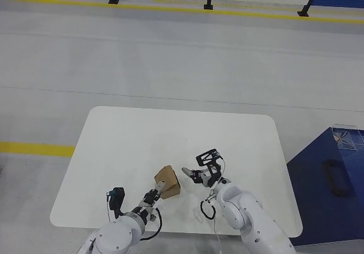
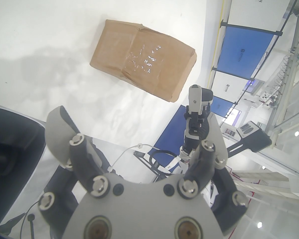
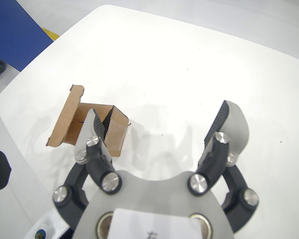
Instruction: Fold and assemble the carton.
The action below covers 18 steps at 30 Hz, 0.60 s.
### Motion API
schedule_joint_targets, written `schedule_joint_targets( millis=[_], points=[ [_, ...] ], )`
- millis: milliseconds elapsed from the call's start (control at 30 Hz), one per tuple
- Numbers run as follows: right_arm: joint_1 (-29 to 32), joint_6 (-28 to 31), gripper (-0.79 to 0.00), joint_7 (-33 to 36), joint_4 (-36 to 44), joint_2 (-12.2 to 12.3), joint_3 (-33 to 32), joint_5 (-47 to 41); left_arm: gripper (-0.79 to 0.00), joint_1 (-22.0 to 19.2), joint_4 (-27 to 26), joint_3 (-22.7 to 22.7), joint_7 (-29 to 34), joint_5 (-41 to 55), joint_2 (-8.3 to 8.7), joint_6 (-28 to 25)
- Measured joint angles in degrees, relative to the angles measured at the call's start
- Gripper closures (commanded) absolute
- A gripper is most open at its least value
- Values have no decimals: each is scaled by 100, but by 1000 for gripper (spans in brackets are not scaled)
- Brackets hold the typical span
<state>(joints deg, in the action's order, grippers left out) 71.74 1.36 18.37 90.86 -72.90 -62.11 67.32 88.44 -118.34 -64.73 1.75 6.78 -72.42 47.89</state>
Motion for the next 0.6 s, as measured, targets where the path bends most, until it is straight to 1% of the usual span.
schedule_joint_targets(
  millis=[67, 167, 233, 367, 433, 500, 600],
  points=[
    [19, 29, -785, -7, 12, 6, 0, 43, -785, -6, -1, 9, 19, 13, 2, -18],
    [95, 82, -785, -103, 109, 7, -14, 99, -785, -173, 100, -13, 451, -214, 70, -360],
    [153, 94, -785, -187, 211, 4, -27, 54, -785, -351, 226, -66, 904, -674, 138, -511],
    [153, 42, -785, -247, 250, -22, 35, 70, -785, -890, 659, -59, 1949, -1405, 262, -505],
    [98, -3, -785, -290, 176, -50, 113, 51, -767, -1132, 906, -47, 2417, -1671, 308, -634],
    [1, -78, -785, -303, 47, -87, 229, 90, -720, -1289, 1118, -116, 2665, -1710, 328, -744],
    [-161, -161, -785, -315, -167, -154, 443, 137, -677, -1390, 1359, -170, 2730, -1583, 322, -871]
  ],
)
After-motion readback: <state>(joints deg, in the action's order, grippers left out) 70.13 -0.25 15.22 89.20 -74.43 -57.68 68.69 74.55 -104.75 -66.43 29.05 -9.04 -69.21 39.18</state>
